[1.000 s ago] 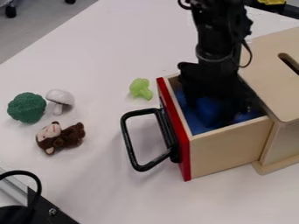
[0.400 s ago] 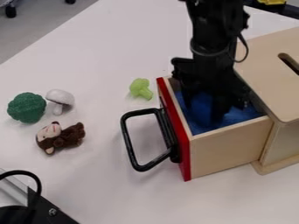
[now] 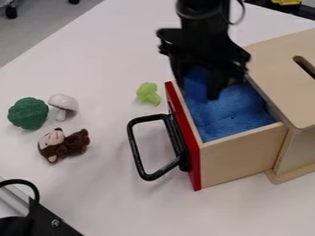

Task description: Take blue cube out of the drawer

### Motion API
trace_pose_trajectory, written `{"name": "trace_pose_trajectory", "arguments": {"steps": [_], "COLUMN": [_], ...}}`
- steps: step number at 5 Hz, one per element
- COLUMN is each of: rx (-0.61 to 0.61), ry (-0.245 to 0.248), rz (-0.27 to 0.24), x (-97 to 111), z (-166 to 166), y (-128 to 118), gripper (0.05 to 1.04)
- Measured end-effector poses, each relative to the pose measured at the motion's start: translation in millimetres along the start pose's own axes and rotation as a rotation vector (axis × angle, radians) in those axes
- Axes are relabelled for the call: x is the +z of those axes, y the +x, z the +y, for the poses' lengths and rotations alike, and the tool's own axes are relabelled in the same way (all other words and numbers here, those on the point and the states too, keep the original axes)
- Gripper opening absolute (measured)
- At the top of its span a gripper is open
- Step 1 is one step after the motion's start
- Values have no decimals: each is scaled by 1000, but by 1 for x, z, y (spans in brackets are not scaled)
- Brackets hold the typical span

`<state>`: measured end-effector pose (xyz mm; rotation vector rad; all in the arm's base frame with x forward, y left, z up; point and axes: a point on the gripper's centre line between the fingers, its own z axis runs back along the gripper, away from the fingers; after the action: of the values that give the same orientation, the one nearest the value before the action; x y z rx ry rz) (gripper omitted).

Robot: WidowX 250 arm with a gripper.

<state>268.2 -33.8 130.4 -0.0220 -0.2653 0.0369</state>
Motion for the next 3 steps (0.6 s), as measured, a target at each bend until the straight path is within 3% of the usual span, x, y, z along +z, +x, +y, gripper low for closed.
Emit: {"name": "trace_pose_trajectory", "arguments": {"steps": [1, 2, 3], "rx": [120, 239, 344], "ry": [72, 93, 145], "rz": [-23, -36, -28], "x": [17, 15, -2], "z": [32, 76, 123], "y": [13, 30, 44], "gripper": [601, 601, 601]}}
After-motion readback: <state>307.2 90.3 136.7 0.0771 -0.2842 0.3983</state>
